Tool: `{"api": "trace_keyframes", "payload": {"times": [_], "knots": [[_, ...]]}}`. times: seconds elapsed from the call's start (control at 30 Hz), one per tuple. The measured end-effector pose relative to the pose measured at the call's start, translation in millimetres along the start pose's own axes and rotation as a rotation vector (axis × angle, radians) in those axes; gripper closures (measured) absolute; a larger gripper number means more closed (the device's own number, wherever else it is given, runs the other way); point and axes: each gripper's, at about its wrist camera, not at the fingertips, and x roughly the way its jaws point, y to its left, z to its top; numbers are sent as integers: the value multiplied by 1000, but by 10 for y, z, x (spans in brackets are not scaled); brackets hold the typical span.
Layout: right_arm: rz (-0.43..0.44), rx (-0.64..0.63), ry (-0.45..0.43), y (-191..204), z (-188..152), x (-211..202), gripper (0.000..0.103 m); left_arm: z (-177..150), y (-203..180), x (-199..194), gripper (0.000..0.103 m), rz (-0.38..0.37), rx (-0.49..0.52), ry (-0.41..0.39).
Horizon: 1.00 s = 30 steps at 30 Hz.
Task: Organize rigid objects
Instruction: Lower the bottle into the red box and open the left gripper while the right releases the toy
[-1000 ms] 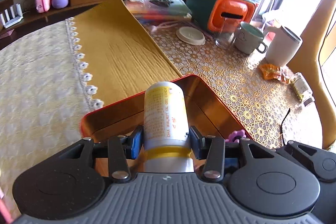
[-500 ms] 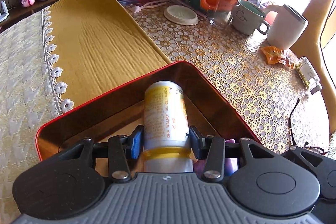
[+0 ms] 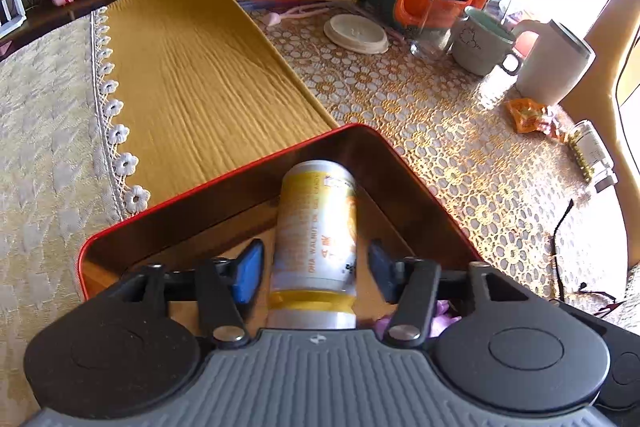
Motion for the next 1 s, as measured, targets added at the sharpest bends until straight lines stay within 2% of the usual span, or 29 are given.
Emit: {"api": "trace_keyframes", "payload": {"times": [0.07,0.37,0.5,0.67,0.8,1.0], "knots": [[-12,3,-8,-7,9,-31,39,2,-6,-39,37,-6,3,-11],[14,80,-28,-130,30,-241,39,-97,-1,-325,37,-8,36,-47],[46,122,-41,-158,19,-350,34,-173,70,-509,37,-17,26,-64],[61,143,-63,-117,9,-521,32,-297,145,-798,37,-18,33,-100],[93,163,-81,-53,12,-664,27,-433,222,-1034,37,-18,50,-126],[113,144,-96,145,8,-816,25,-684,389,-1417,37,-8,50,-173]]}}
